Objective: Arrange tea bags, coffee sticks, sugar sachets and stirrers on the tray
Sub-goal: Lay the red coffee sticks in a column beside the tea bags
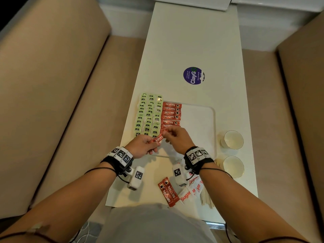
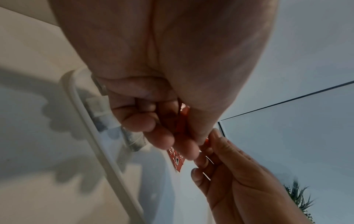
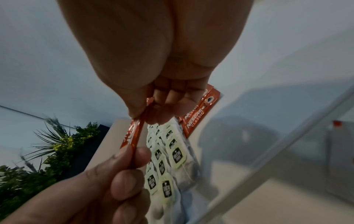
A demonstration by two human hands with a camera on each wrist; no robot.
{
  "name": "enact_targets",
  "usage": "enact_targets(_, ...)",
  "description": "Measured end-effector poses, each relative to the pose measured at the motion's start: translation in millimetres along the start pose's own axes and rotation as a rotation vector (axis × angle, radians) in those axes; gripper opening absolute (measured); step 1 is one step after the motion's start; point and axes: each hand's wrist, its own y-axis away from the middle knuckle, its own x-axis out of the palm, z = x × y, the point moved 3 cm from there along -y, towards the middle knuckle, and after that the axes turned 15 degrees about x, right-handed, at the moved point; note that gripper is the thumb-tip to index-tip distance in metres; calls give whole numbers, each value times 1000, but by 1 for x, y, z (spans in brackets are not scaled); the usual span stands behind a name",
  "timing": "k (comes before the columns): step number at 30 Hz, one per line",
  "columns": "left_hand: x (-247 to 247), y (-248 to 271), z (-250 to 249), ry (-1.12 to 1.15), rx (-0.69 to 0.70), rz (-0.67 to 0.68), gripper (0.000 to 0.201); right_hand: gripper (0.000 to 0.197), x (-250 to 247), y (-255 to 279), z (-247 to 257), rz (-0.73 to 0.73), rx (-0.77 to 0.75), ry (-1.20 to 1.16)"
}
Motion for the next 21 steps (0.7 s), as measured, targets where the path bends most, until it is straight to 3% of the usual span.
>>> enact_targets(7,-3,1,-1,-71,28,63,15,20,4,6,3,83,-39,170)
enact_targets(15,-4,-2,-4,-99,59,-1,12,32,13,15,-3,111,-25,211)
enact_targets(21,-9,-1,-8,55,4,-112,12,14,10,24,-18,171,55,231)
